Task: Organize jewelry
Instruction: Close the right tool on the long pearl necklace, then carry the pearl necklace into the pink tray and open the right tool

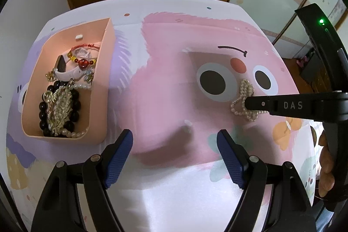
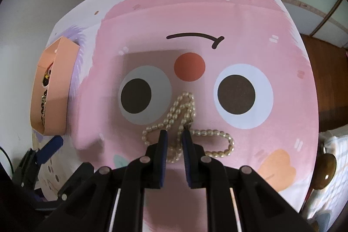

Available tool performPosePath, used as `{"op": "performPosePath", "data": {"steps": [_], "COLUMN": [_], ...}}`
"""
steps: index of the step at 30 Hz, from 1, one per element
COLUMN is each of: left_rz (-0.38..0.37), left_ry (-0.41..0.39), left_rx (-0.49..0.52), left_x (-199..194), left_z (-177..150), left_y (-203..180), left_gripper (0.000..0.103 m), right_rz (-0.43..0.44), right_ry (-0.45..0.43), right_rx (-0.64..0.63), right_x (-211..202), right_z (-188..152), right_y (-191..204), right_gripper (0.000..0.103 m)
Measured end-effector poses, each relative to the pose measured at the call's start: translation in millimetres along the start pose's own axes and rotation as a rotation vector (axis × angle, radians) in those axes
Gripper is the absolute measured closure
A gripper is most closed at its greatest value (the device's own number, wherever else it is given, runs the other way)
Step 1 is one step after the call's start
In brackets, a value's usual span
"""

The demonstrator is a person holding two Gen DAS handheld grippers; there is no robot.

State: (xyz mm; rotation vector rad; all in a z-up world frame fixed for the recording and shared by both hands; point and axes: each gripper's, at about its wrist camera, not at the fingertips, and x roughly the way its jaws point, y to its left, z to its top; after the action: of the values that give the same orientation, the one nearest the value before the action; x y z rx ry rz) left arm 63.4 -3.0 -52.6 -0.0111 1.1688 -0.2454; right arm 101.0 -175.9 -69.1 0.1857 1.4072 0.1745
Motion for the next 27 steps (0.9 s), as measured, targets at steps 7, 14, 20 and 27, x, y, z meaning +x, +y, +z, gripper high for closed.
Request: {"op": "performPosePath", "data": {"steps": [7, 14, 20, 27], "left_rz": [-0.004, 0.008, 0.023, 0.042], "left_ry": [-0.017, -0.054, -0.101, -0.152], "left_rx": [-0.006, -0.022, -0.041, -0.056], "left_x": [-6, -23, -49, -85], "left_z": [1, 3, 4, -2], "left_y": [2, 9, 15, 22], "left_gripper": [0.025, 0.025, 0.025, 0.025], "right_rz": [-0.019, 0.05, 0.092, 0.13], "right_ry": [0.019, -0.037, -0.127, -0.234], "right_rx": [-0.02, -0.006, -0.025, -0.06], "right_x": [1, -25, -69, -126], "right_z": [0, -10, -13, -21], "right_y": [9, 14, 23, 45], "right_gripper": [0.099, 0.099, 0.099, 0.099]}}
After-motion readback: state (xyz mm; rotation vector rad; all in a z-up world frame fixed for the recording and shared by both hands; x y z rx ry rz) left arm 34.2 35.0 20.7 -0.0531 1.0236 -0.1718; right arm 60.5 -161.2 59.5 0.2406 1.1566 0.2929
